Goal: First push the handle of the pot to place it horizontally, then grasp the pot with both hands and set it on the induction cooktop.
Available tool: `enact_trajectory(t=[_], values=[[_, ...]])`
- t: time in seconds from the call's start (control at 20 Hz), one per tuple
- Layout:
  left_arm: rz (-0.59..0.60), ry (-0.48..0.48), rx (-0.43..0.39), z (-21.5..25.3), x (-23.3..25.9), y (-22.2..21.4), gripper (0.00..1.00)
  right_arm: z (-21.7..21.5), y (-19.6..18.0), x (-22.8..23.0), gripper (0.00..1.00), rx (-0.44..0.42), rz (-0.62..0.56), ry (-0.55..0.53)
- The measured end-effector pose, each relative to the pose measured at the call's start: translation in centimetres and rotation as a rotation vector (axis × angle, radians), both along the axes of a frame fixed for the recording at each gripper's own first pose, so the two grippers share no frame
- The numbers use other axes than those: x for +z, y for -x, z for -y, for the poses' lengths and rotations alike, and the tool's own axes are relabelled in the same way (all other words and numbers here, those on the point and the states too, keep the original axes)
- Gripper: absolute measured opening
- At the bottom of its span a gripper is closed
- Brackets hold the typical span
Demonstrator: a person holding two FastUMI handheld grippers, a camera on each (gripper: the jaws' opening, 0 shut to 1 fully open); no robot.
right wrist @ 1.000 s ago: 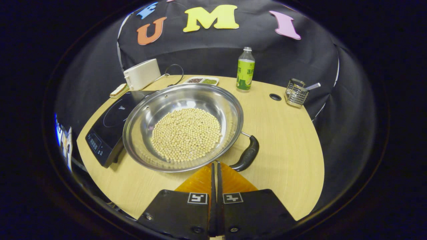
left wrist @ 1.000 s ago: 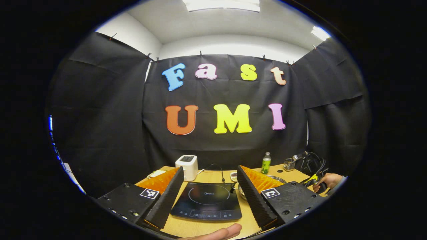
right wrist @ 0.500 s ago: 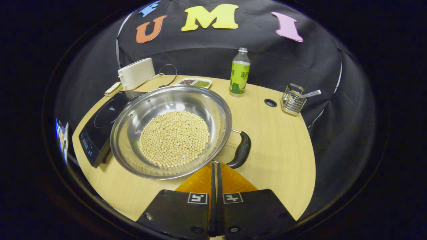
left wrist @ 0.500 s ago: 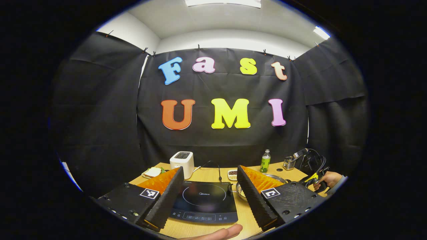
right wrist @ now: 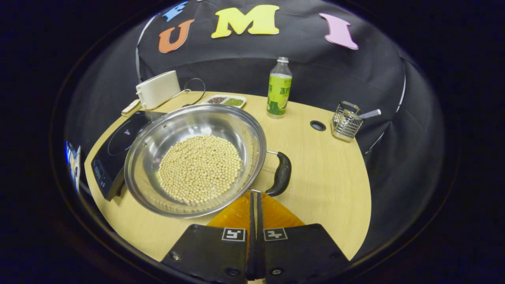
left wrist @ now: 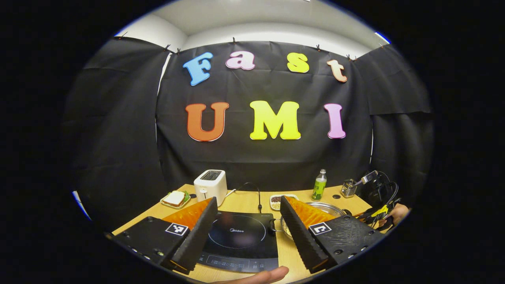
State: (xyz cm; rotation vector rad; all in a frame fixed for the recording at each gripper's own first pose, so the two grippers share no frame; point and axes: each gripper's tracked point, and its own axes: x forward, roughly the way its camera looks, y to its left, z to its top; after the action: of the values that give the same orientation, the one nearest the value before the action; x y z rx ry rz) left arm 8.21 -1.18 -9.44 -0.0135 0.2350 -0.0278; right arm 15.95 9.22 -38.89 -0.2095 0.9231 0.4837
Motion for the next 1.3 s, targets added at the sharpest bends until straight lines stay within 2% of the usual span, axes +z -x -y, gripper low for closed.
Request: enact_trajectory(t=[0.15, 0.4, 0.5, 0.6, 0.65, 0.8, 1.1, 1.3], values=[[-0.057, -0.008, -0.031, 1.6, -2.3, -2.1, 0.95, -0.1, 0.5, 1.2, 0.04, -0.017, 0.018, -0.043], [-0.14, 0.008, -0.085, 4.4, -5.7, -4.6, 0.95, 0.3, 0.0, 4.6, 0.02, -0.019, 0.156, -0.065], [-0.168, 0.03, -0.095, 5.1, -7.0, -5.5, 0.95, 0.6, -0.4, 5.9, 0.08, -0.03, 0.217, -0.075], [-0.217, 0.047, -0.121, 6.6, -9.2, -6.0, 0.95, 0.8, -0.8, 7.2, 0.38, -0.049, 0.275, -0.076], [-0.236, 0.047, -0.131, 7.1, -10.1, -6.3, 0.95, 0.9, -1.1, 7.4, 0.62, -0.062, 0.284, -0.076], [-0.293, 0.049, -0.163, 8.7, -12.4, -7.3, 0.95, 0.8, -1.4, 7.3, 1.0, -0.111, 0.263, -0.099], [-0.442, 0.055, -0.21, 11.0, -17.9, -8.9, 0.95, 0.6, -3.3, 4.5, 1.0, -0.207, 0.207, -0.105], [-0.5, 0.036, -0.168, 9.9, -20.8, -11.0, 0.95, 0.0, -4.1, 1.2, 1.0, -0.25, 0.126, -0.117]])
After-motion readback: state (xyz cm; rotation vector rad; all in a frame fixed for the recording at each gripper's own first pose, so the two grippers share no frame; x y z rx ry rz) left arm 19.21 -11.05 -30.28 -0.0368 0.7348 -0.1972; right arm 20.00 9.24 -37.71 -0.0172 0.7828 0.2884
